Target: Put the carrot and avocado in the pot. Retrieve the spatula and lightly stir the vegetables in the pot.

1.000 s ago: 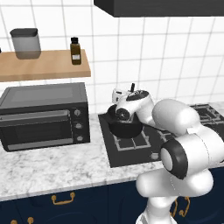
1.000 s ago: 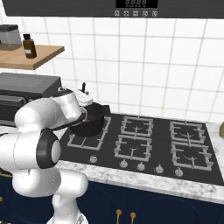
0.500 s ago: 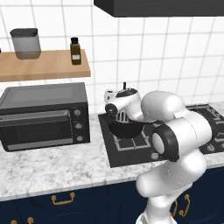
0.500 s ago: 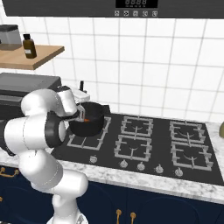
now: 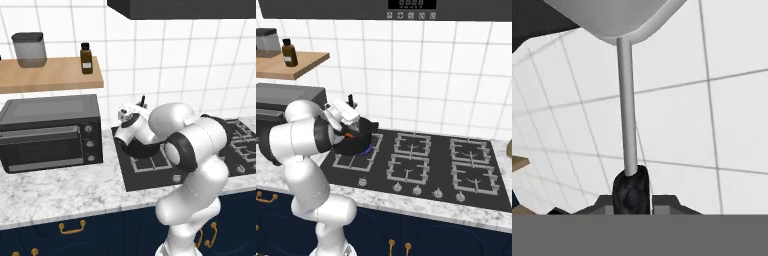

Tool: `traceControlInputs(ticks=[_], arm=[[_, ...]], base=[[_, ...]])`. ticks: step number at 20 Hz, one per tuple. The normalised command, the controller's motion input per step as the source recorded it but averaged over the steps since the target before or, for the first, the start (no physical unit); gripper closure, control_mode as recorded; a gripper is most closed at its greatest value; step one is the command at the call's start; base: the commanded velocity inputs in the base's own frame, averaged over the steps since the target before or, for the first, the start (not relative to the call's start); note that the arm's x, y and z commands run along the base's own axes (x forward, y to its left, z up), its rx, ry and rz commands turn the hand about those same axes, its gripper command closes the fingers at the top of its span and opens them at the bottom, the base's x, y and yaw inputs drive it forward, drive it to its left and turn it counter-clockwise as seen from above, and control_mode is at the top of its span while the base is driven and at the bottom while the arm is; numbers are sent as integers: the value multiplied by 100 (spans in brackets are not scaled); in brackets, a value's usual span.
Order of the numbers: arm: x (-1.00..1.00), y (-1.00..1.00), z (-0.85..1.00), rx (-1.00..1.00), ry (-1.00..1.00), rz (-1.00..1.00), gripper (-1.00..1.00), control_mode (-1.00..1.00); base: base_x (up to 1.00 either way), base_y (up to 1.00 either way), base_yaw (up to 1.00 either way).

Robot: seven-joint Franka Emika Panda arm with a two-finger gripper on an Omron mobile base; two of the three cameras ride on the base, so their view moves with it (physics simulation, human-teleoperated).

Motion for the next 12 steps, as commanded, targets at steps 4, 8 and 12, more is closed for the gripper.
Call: traceControlInputs(ticks=[4,8,12], arm=[[1,-26,-57,-1,-4,-3,100,-100],[-8,-5,-41,0,0,-2,100,-100],[-47,-1,-20,0,21,-8,100,-100]], base=[[0,0,0],[0,0,0],[0,0,0]])
